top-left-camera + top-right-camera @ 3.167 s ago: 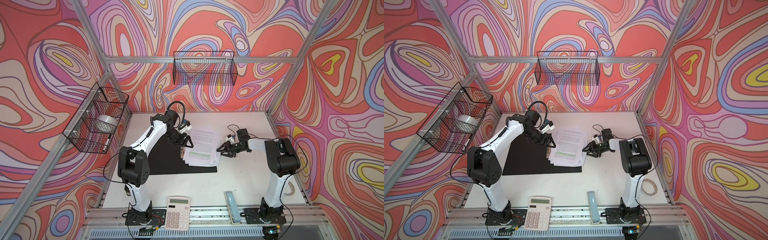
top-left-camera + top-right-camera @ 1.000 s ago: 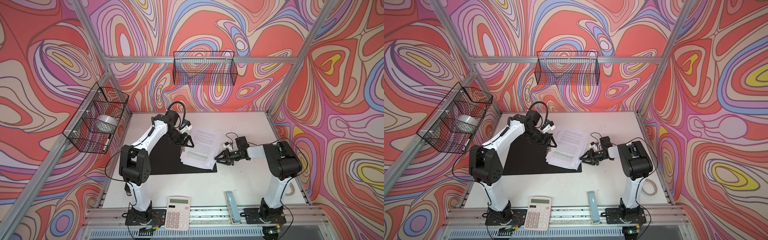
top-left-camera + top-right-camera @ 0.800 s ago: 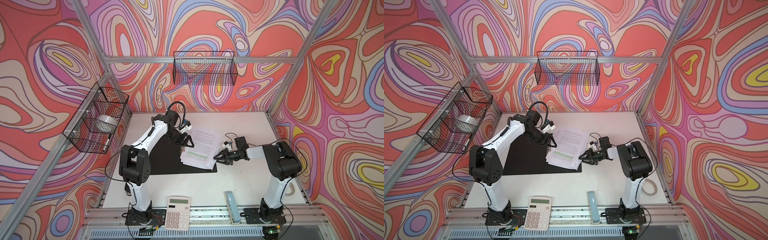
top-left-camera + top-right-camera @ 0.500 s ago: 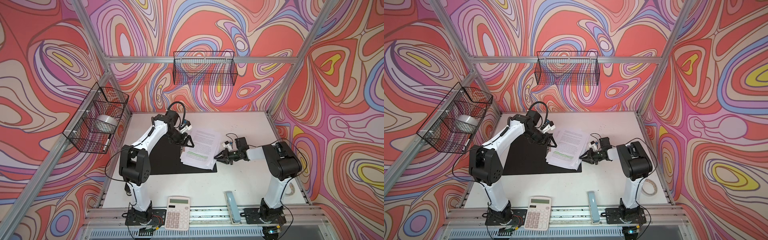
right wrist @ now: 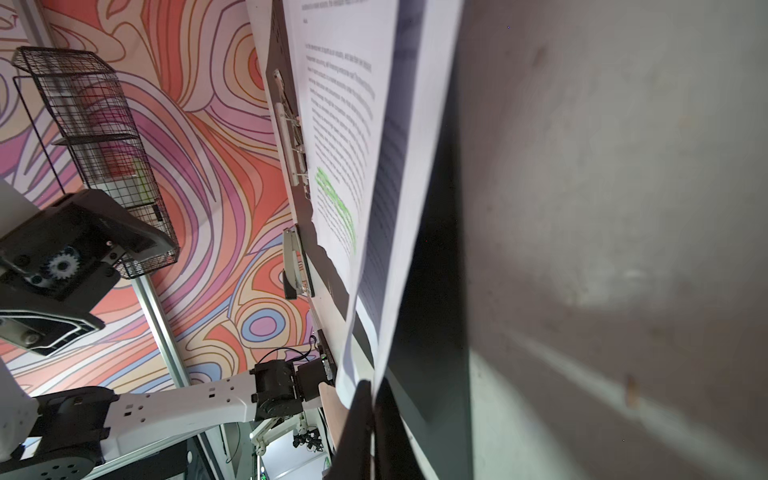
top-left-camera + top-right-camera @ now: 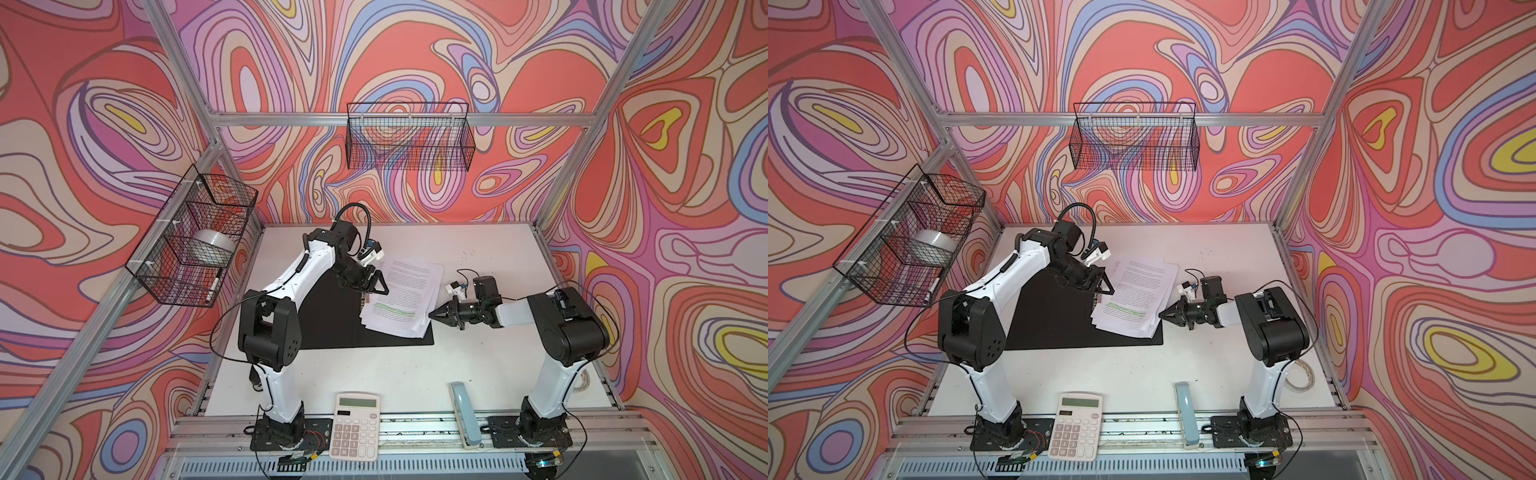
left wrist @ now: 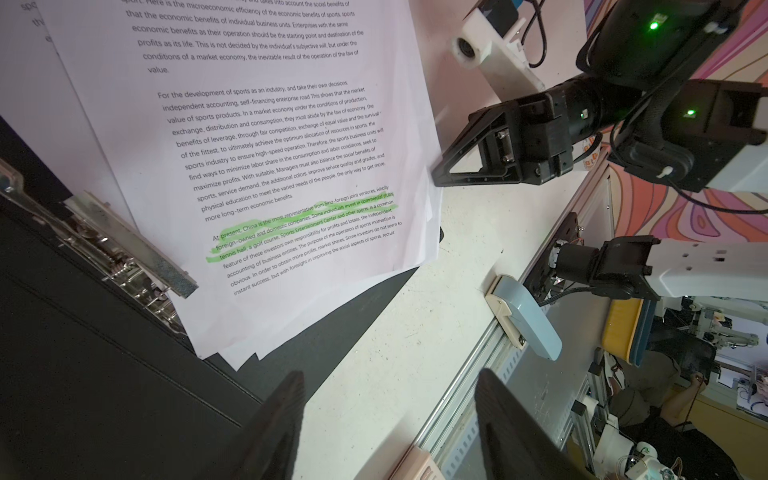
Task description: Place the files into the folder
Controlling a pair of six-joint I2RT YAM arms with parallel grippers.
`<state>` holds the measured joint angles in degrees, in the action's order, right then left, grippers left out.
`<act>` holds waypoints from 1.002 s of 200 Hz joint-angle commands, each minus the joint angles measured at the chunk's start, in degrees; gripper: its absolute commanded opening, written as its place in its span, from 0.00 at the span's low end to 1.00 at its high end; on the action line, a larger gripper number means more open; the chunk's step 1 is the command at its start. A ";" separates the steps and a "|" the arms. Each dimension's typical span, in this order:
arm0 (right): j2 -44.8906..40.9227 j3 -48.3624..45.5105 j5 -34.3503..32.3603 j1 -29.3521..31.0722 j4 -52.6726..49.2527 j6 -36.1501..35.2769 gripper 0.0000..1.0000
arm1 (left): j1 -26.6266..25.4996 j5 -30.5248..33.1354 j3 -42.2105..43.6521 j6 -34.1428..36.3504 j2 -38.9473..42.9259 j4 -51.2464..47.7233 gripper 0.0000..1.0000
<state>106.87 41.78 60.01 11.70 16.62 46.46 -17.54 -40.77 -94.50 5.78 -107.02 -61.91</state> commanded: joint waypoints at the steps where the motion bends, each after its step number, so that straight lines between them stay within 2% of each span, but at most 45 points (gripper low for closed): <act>1: 0.44 1.38 -0.66 0.25 -4.70 -2.07 0.00 | 0.05 -0.88 0.54 0.29 1.26 -0.58 0.66; 36: 0.25 6.25 -7.23 0.25 -21.27 -10.39 0.00 | 0.05 -0.17 0.21 1.20 1.44 -0.76 0.66; 57: -0.60 9.21 -10.40 0.25 -28.67 -13.41 0.09 | 0.07 -0.05 0.16 1.29 1.30 -0.52 0.66; 82: -1.10 11.93 -13.23 0.34 -33.98 -15.80 0.28 | 0.06 -0.56 0.71 0.86 0.97 0.27 0.66; 111: -3.05 12.47 -15.48 0.36 -34.13 -15.00 0.34 | 0.10 -0.44 1.17 0.90 0.99 0.73 0.66; 129: -5.06 11.86 -17.40 0.42 -34.56 -13.82 0.34 | 0.06 0.32 1.16 1.31 1.20 0.52 0.66; 146: -10.38 10.36 -19.61 0.92 -36.07 -12.99 0.32 | 0.06 0.34 1.10 1.72 1.93 0.13 0.66; 168: -17.01 7.35 -21.43 3.90 -36.40 -10.84 0.26 | 0.07 0.34 0.95 2.11 3.00 -0.38 0.66; 200: -23.72 0.91 -21.75 8.18 -30.55 -5.17 0.12 | 0.05 0.44 0.25 2.57 3.36 -1.26 0.66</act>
<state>85.86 47.27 40.21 17.41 -16.67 36.80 -17.52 -40.42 -93.95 6.46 -105.65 -61.30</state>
